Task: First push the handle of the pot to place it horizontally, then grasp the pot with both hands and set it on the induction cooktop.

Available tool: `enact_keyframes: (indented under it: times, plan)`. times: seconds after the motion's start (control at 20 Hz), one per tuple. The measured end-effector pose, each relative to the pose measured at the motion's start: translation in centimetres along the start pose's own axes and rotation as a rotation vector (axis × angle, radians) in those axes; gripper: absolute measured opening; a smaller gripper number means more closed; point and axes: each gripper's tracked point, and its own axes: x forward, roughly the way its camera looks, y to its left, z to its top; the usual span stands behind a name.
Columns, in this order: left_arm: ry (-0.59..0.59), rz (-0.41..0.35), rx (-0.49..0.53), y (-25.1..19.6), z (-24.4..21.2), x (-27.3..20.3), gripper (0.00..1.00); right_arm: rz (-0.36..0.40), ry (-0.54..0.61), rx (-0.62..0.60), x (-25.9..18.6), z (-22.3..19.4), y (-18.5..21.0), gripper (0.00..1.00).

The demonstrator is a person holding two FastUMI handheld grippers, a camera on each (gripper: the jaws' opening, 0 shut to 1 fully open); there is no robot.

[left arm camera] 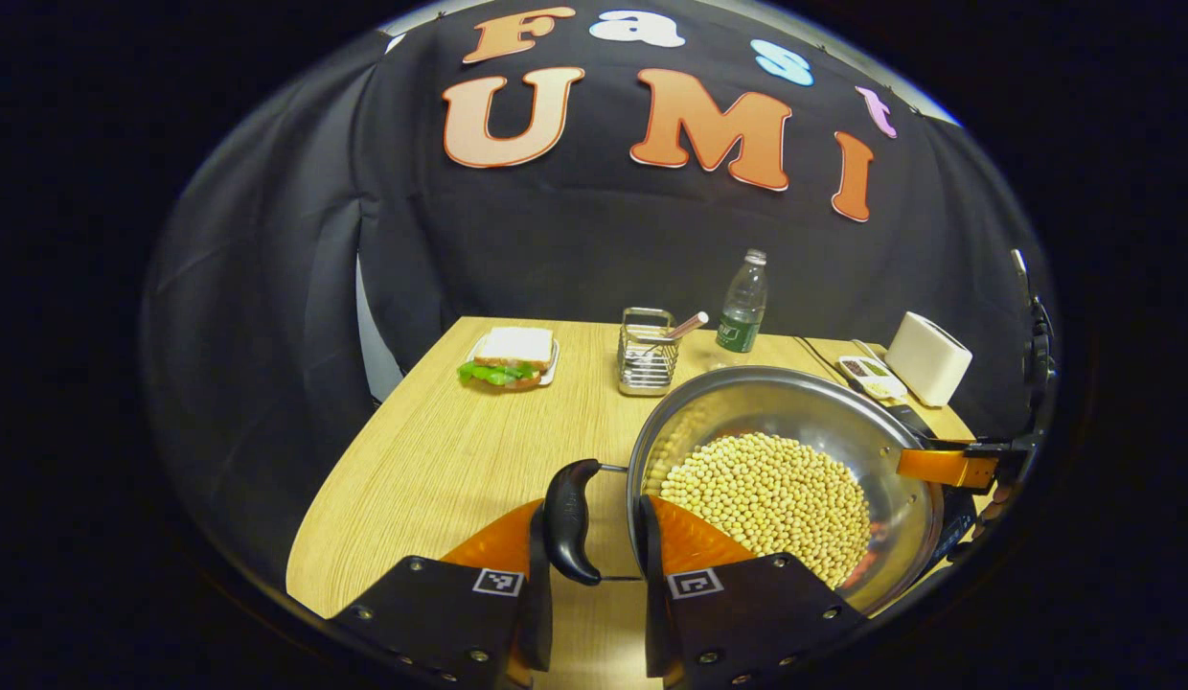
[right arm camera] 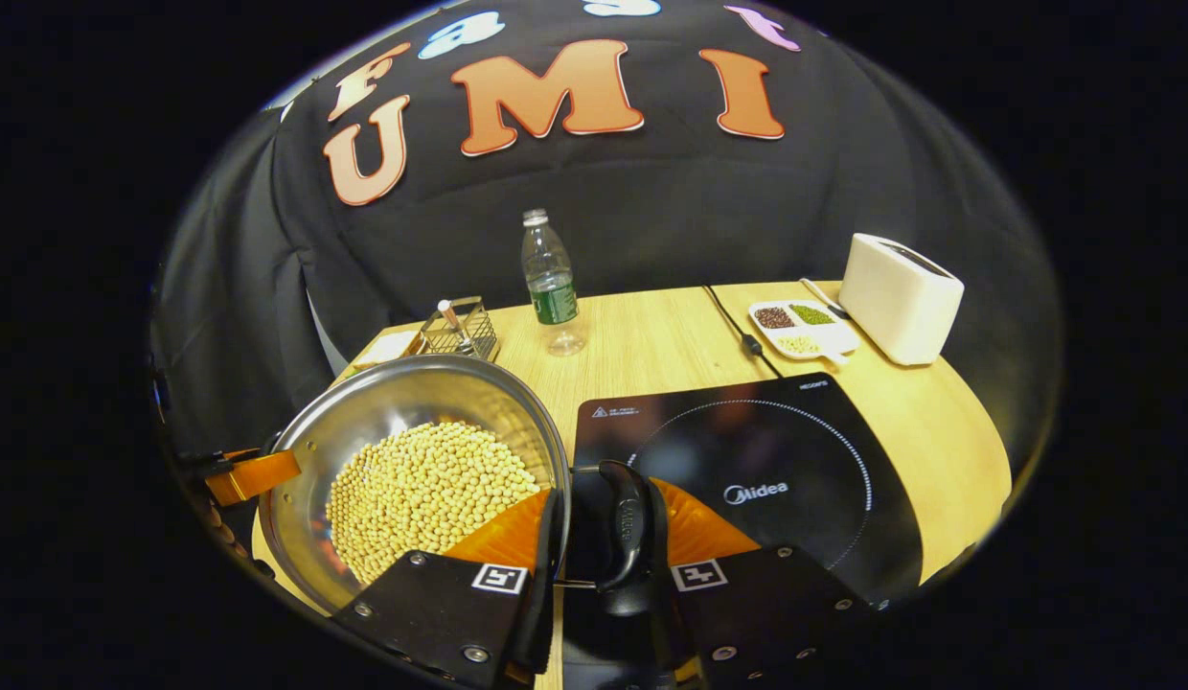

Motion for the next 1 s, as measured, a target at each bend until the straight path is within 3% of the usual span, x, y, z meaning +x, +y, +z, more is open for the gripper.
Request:
enact_keyframes:
  times: [0.55,1.0]
  plan:
    - [0.0,-0.091,0.058,-11.6,2.1,-0.1,0.39,-0.081,-0.019,0.073,-4.0,1.8,-11.0,0.4]
    - [0.026,-0.098,0.061,-20.1,0.8,-0.2,0.39,-0.1,0.018,0.065,-5.5,1.6,-19.3,0.4]
